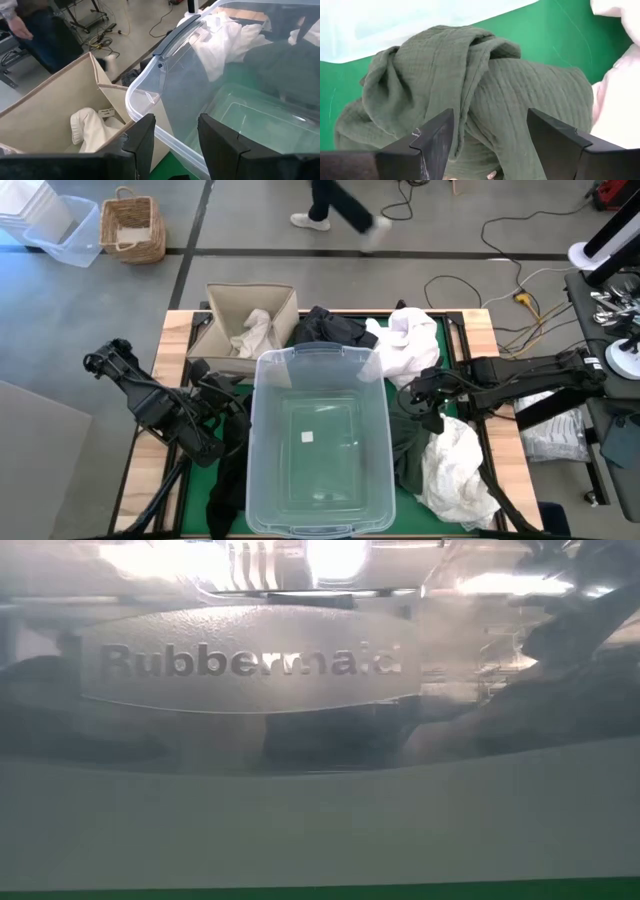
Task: Sort clothes
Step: Put the green shirt into the transparent bin
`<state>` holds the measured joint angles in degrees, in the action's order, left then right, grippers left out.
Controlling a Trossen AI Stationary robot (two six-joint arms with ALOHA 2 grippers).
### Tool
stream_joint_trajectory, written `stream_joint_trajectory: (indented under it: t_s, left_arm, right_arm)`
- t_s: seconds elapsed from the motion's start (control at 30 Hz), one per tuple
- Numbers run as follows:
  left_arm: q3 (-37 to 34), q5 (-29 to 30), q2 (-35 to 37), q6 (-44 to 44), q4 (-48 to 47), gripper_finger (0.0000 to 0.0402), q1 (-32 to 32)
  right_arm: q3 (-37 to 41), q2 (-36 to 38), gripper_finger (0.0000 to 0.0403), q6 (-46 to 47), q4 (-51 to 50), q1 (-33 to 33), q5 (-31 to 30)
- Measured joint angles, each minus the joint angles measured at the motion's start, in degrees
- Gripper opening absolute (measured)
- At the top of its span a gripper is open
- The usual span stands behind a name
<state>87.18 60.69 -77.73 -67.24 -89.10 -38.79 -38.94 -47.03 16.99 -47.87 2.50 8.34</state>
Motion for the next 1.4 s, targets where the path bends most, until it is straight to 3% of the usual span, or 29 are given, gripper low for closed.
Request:
stream_joint_trajectory:
  t_s: [0.43,0.83,1.13,1.4]
  left_arm:
    - [0.0,0.0,0.0,-0.4,0.0,0.0132,0.0]
    - [0.0,0.0,0.0,-0.4,0.1,0.0132,0.0]
    - [0.0,0.0,0.0,-0.4,0.5,0.0132,0.0]
    - [0.0,-0.1,0.0,-0.4,0.6,0.0132,0.0]
  right_arm:
    - [4.3,0.0,0.0246,1.1,4.4,0.0,1.1]
    - [7.3,-2.1,0.0212,2.3,10.0,0.0,4.9]
    - [7.3,-9.1,0.0142,0.7,13.1,0.0,4.9]
    - [7.3,-12.3,0.003,-1.6,14.6,0.0,4.9]
